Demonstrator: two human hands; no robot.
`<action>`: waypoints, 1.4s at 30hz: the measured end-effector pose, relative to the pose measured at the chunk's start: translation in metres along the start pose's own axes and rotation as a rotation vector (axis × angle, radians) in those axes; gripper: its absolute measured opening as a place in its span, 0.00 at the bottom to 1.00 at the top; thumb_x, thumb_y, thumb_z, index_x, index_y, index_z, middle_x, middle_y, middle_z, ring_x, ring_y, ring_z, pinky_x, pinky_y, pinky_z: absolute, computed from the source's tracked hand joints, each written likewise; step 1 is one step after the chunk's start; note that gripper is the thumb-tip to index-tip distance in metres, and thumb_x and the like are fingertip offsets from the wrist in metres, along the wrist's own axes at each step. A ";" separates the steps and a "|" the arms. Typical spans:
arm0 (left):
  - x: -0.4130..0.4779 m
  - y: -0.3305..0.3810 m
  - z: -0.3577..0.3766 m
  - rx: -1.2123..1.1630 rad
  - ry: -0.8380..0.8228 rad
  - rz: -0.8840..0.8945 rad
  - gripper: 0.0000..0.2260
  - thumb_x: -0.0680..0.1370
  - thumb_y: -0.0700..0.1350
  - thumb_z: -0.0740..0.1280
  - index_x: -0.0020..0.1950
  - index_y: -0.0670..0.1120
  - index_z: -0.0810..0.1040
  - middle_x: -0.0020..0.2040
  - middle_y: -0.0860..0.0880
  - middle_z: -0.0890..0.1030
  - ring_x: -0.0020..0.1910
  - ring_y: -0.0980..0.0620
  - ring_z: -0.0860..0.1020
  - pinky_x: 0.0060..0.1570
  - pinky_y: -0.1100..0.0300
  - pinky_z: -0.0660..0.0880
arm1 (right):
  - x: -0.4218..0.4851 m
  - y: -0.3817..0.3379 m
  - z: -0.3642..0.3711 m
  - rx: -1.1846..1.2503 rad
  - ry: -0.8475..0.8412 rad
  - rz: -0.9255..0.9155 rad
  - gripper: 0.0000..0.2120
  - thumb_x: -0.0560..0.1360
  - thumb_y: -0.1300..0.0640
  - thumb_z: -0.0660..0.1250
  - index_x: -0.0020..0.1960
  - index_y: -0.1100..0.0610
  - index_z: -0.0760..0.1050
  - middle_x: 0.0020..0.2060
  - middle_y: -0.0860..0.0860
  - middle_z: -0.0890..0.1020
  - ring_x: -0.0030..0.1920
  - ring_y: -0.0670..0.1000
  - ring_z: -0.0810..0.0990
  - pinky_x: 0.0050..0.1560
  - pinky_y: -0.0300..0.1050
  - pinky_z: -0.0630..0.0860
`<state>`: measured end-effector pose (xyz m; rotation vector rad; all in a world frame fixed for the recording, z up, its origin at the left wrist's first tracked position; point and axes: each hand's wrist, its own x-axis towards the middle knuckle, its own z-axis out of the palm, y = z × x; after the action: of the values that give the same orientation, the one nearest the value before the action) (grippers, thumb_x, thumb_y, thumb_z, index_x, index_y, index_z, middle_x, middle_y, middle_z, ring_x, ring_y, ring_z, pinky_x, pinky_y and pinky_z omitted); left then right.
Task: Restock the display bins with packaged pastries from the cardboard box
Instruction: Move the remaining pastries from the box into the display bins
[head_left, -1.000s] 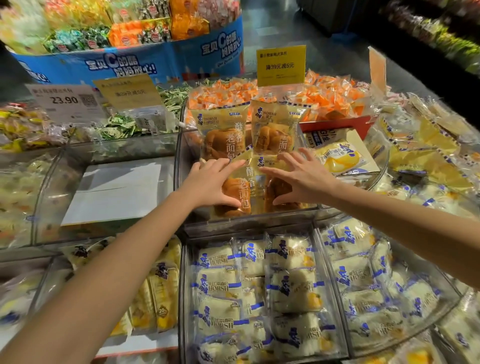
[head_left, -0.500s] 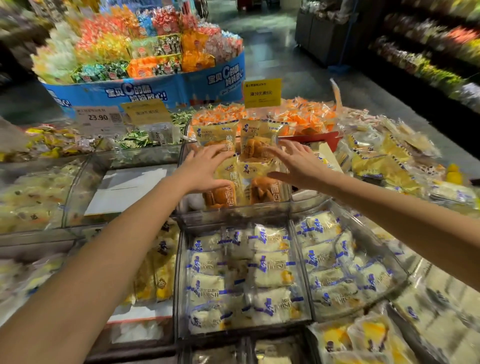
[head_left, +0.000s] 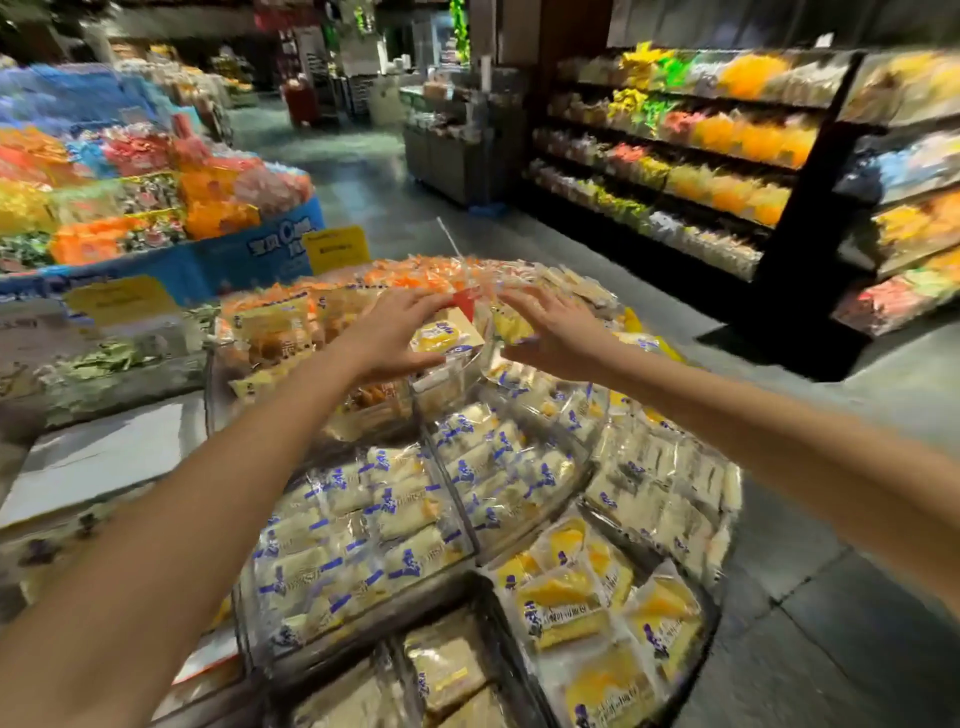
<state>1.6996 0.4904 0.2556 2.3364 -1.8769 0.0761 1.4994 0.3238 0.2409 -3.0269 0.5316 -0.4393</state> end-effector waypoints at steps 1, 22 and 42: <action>0.004 0.016 0.001 -0.002 0.010 0.055 0.37 0.75 0.60 0.68 0.79 0.54 0.56 0.77 0.45 0.62 0.74 0.44 0.61 0.73 0.42 0.61 | -0.019 0.005 -0.007 -0.011 0.001 0.055 0.36 0.77 0.40 0.64 0.79 0.51 0.55 0.75 0.59 0.60 0.73 0.62 0.62 0.69 0.61 0.65; 0.013 0.597 0.108 -0.045 -0.169 1.184 0.34 0.77 0.55 0.69 0.79 0.51 0.58 0.77 0.45 0.61 0.74 0.42 0.63 0.70 0.46 0.63 | -0.621 0.084 -0.111 -0.102 -0.010 1.208 0.36 0.78 0.40 0.62 0.79 0.53 0.52 0.75 0.60 0.59 0.72 0.62 0.63 0.69 0.58 0.65; -0.082 1.140 0.187 -0.200 -0.350 1.789 0.32 0.79 0.54 0.66 0.79 0.54 0.55 0.77 0.48 0.59 0.73 0.46 0.62 0.69 0.49 0.67 | -1.084 0.154 -0.226 -0.103 0.078 1.922 0.33 0.80 0.47 0.62 0.80 0.51 0.49 0.77 0.56 0.56 0.74 0.61 0.61 0.72 0.59 0.63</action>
<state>0.5617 0.3037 0.1519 -0.0408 -3.1317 -0.3166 0.4079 0.5488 0.1520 -1.2348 2.7042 -0.2713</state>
